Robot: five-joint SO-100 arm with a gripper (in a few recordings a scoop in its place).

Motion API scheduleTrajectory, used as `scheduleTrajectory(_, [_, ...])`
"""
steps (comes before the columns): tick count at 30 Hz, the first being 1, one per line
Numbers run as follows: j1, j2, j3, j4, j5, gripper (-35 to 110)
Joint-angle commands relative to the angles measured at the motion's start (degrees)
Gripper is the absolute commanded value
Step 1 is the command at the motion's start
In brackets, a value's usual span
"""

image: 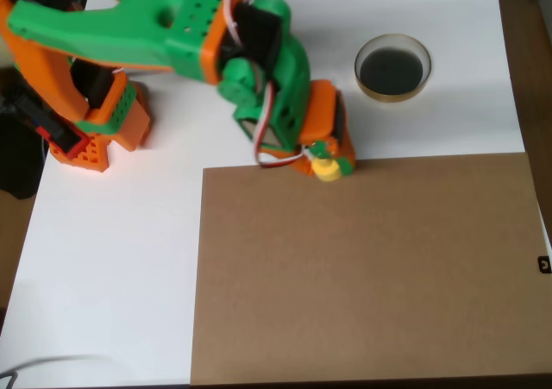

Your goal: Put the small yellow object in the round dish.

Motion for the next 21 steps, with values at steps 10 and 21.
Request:
scheduleTrajectory(10, [-15.38,-8.96,-17.67,3.87,1.85,0])
scheduleTrajectory(21, [-23.29,-13.1,-21.97,3.78,3.25,0])
